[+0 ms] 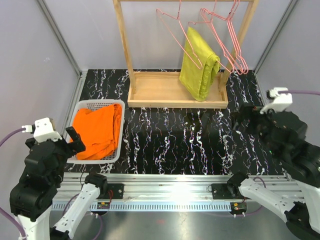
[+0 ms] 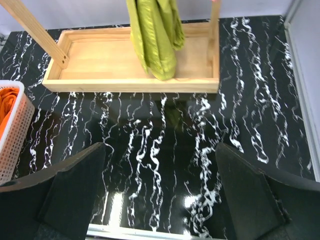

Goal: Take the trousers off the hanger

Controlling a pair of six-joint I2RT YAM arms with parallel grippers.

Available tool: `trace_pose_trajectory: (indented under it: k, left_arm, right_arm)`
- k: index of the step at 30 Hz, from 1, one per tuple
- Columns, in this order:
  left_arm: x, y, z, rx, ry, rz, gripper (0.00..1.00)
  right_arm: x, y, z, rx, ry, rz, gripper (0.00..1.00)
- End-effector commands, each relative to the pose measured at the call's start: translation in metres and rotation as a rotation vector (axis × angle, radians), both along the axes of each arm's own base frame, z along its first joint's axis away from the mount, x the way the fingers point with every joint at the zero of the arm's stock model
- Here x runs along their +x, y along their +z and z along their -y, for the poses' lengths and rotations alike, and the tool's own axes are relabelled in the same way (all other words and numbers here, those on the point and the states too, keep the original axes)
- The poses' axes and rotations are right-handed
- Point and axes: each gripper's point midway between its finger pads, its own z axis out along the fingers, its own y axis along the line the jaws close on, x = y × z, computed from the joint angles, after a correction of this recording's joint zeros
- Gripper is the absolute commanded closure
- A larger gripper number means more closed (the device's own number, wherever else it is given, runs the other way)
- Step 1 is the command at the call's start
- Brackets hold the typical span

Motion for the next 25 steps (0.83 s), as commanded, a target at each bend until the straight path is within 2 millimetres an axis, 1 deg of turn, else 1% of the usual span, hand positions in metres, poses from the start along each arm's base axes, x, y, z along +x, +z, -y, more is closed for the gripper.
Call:
trace_pose_trajectory:
  k: [1, 2, 4, 6, 10, 11, 12, 14, 17, 25]
  left_arm:
    - [-0.006, 0.011, -0.011, 0.04, 0.03, 0.05, 0.01]
    - [-0.006, 0.011, -0.011, 0.043, 0.024, 0.06, 0.01]
    - [-0.003, 0.01, -0.011, 0.054, 0.017, 0.076, 0.01]
    - [-0.005, 0.011, -0.01, 0.044, 0.009, 0.104, 0.01]
    - [0.003, 0.005, 0.006, -0.008, -0.06, 0.131, 0.01]
    - [0.006, 0.0, 0.008, -0.006, -0.066, 0.118, 0.01]
    - [0.007, -0.002, 0.008, -0.004, -0.068, 0.114, 0.01]
    - [0.008, -0.005, 0.007, 0.008, -0.064, 0.105, 0.01]
    - [0.005, -0.003, 0.002, 0.024, -0.042, 0.117, 0.01]
    - [-0.001, 0.004, -0.001, 0.037, -0.046, 0.154, 0.01]
  right_arm:
    - [-0.026, -0.014, 0.028, -0.003, -0.066, -0.033, 0.01]
    - [-0.027, -0.019, 0.032, -0.018, -0.077, -0.04, 0.01]
    - [-0.033, -0.022, 0.038, -0.023, -0.082, -0.036, 0.01]
    - [-0.037, -0.026, 0.043, -0.026, -0.093, -0.039, 0.0]
    - [-0.04, -0.028, 0.047, -0.014, -0.107, -0.032, 0.01]
    - [-0.041, -0.028, 0.049, -0.016, -0.114, -0.028, 0.01]
    - [-0.041, -0.028, 0.05, -0.017, -0.118, -0.024, 0.01]
    - [-0.041, -0.025, 0.052, -0.019, -0.122, -0.012, 0.01]
    - [-0.041, -0.023, 0.053, -0.024, -0.124, -0.004, 0.01]
    - [-0.039, -0.029, 0.05, -0.03, -0.116, -0.021, 0.0]
